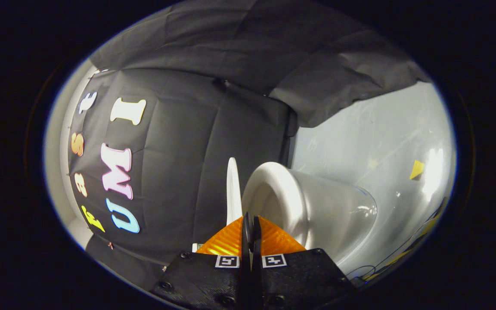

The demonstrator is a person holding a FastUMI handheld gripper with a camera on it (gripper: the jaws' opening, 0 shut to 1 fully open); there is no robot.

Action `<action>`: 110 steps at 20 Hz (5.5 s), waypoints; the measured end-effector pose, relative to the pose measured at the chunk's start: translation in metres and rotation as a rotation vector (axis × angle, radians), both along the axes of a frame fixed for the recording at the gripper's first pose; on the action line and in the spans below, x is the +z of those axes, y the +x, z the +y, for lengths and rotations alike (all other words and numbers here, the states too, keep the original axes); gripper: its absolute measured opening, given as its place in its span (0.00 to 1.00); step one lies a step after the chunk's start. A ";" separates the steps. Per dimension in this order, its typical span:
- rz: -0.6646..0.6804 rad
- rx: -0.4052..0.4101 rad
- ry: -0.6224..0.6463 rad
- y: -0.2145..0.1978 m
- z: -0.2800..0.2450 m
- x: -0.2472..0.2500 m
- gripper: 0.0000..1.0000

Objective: Open the toilet lid.

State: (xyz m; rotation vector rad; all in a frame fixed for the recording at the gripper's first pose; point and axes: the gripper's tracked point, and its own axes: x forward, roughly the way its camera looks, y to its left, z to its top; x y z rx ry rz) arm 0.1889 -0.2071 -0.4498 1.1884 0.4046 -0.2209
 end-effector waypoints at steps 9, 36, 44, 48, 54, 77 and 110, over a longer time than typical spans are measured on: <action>-0.083 0.070 -0.244 0.018 0.066 0.113 0.05; -0.180 0.409 -1.139 0.018 0.364 0.256 0.05; -0.197 0.496 -1.197 0.016 0.427 0.249 0.05; -0.216 0.552 -1.176 0.012 0.454 0.242 0.05; -0.226 0.573 -1.189 0.011 0.460 0.241 0.05; -0.497 0.498 -1.115 -0.071 0.423 0.403 0.98; -0.533 0.354 -1.078 -0.175 0.284 0.498 0.98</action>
